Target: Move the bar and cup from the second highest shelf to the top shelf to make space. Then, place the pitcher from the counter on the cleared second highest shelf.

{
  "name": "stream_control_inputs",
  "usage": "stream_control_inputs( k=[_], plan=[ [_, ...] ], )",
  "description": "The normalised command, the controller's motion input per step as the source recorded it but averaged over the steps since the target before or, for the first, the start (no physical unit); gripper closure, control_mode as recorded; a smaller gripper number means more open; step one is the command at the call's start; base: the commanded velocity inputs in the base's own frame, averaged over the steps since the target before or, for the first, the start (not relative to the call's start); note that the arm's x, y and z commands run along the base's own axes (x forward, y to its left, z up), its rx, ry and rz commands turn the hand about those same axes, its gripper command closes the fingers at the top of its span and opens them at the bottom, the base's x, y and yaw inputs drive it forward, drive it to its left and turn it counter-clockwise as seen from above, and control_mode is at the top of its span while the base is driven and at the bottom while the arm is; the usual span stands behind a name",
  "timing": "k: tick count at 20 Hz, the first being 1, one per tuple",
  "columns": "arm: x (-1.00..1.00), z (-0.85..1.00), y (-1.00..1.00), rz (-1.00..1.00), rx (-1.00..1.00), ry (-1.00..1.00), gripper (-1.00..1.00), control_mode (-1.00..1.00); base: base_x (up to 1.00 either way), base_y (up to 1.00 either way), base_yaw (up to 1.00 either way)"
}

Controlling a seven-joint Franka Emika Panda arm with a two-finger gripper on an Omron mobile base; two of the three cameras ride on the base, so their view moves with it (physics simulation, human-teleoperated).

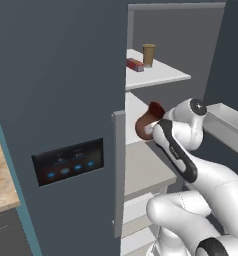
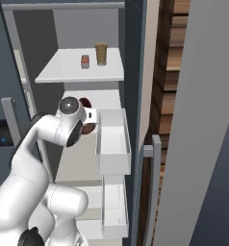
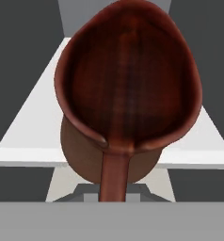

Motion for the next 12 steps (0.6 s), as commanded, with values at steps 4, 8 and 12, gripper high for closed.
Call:
stream_control_inputs(
  k=[4, 8, 12],
  plan=[
    [0.29, -0.04, 0.0, 0.0, 0.0, 0.0, 1.0, -1.0, 0.0, 0.0, 0.0],
    [0.34, 0.0, 0.0, 0.0, 0.0, 0.0, 1.0, -1.0, 0.0, 0.0, 0.0],
    [0.36, 0.0, 0.0, 0.0, 0.0, 0.0, 1.0, -1.0, 0.0, 0.0, 0.0]
  ],
)
